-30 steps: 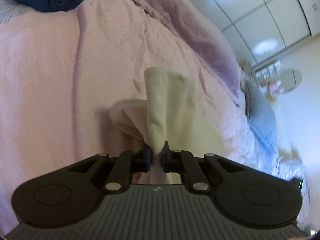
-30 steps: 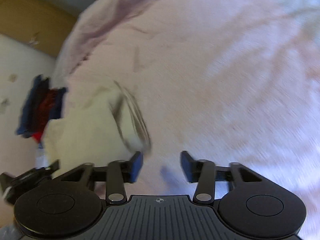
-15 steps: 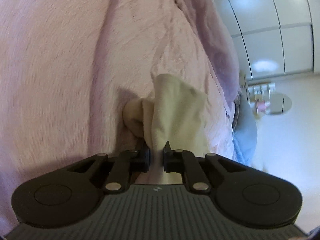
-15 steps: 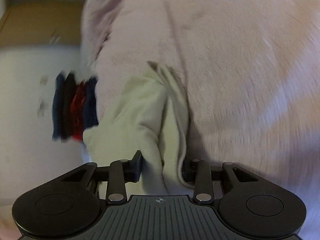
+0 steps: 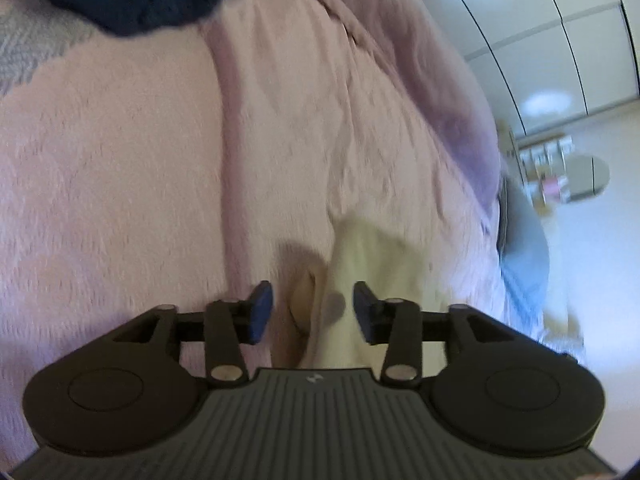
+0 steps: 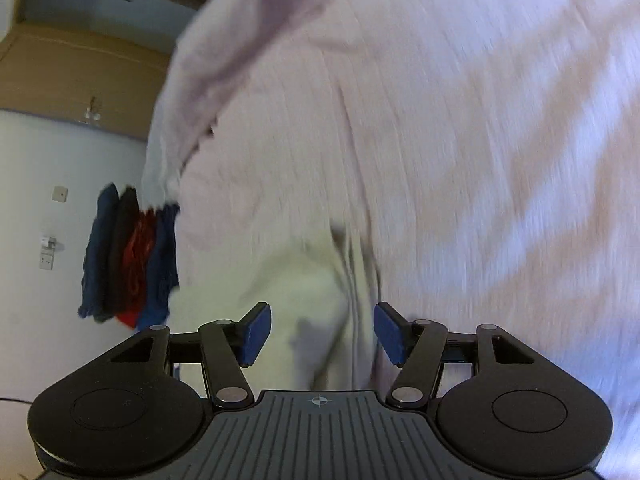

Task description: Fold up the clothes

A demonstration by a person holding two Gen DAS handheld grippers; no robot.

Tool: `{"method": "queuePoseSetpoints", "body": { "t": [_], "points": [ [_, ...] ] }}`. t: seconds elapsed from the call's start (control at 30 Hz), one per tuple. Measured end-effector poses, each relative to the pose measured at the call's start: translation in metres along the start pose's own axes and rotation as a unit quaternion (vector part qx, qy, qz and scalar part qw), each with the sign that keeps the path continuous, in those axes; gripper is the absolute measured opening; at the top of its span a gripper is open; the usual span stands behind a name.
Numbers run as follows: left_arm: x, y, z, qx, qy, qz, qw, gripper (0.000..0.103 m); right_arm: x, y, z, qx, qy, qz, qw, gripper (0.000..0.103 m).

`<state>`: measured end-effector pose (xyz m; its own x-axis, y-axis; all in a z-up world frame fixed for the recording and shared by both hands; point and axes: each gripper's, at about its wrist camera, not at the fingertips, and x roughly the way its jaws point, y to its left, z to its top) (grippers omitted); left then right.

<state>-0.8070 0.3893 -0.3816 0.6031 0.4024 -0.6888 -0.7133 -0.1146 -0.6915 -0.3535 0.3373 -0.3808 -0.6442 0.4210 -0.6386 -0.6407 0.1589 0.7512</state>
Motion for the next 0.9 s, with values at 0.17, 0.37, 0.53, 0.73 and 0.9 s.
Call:
{"method": "queuePoseSetpoints", "body": {
  "t": [0.17, 0.37, 0.53, 0.73, 0.9],
  "points": [
    [0.029, -0.008, 0.014, 0.000, -0.004, -0.015, 0.9999, 0.037, 0.033, 0.000, 0.012, -0.028, 0.003, 0.018, 0.999, 0.060],
    [0.036, -0.008, 0.009, 0.039, -0.029, -0.017, 0.9987, 0.006, 0.044, -0.010, 0.004, -0.039, -0.019, 0.023, 0.999, 0.006],
    [0.040, 0.004, 0.001, 0.046, -0.037, 0.005, 0.9982, 0.008, 0.046, -0.015, -0.008, -0.015, -0.056, -0.011, 0.998, 0.005],
    [0.032, -0.012, 0.001, 0.061, -0.047, 0.095, 0.9926, 0.018, 0.056, 0.018, -0.017, -0.086, -0.047, -0.105, 0.990, 0.028],
    [-0.015, -0.054, -0.013, 0.110, -0.080, 0.127, 0.9826, 0.009, 0.001, 0.045, -0.041, -0.154, -0.107, -0.172, 0.967, 0.037]
  ]
}}
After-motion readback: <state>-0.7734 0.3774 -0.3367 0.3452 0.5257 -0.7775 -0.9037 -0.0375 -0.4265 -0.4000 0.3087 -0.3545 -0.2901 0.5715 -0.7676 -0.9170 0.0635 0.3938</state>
